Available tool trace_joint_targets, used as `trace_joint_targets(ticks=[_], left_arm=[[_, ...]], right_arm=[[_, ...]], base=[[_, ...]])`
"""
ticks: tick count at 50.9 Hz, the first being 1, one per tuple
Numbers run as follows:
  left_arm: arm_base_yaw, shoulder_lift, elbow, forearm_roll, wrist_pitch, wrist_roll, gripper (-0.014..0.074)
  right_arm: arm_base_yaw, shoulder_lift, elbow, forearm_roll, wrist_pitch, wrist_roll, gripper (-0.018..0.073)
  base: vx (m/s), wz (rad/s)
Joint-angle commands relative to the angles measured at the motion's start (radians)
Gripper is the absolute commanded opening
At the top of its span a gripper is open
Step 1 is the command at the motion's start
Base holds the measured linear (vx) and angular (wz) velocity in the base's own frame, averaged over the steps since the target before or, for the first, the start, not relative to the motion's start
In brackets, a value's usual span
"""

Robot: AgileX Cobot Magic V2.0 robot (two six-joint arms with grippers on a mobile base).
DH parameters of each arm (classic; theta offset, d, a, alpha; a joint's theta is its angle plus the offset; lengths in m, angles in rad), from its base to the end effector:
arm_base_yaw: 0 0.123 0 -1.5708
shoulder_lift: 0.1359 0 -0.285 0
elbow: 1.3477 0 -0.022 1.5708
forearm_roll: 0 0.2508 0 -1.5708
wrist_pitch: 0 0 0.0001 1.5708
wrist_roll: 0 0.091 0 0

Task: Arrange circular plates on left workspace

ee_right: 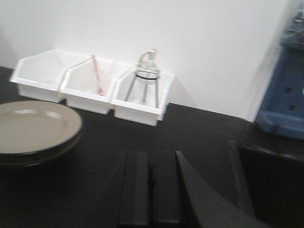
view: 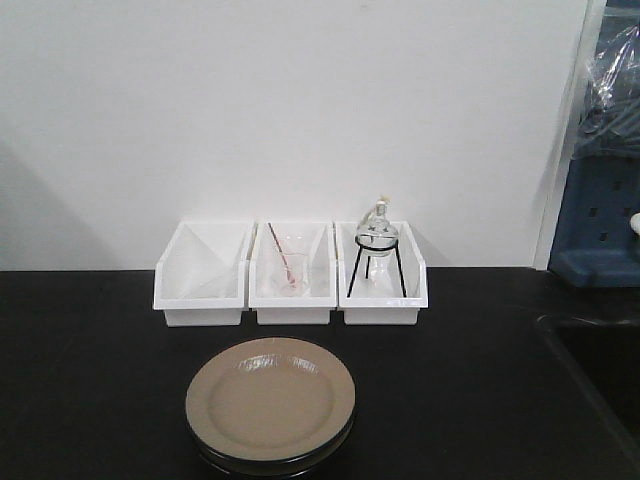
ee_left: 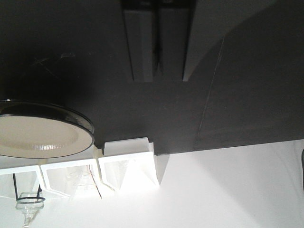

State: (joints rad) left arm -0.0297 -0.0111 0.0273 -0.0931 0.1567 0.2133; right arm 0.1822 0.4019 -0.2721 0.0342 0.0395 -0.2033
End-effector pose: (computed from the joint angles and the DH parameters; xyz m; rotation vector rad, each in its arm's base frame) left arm 0.0564 -0.0030 0.1904 0.1359 1.6506 0.0577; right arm 0.0958 0.0178 0.2727 -0.2899 1.6273 0.0111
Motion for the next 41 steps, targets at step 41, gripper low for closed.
trace_joint_targets(ticks=[41], left_arm=[[0.004,-0.016,0.020,0.003,-0.086,-0.009,-0.0001]], right_arm=[[-0.160,-0.420,0.323,-0.151,-0.012,0.176,-0.0003]], base=[[0.00,0.00]])
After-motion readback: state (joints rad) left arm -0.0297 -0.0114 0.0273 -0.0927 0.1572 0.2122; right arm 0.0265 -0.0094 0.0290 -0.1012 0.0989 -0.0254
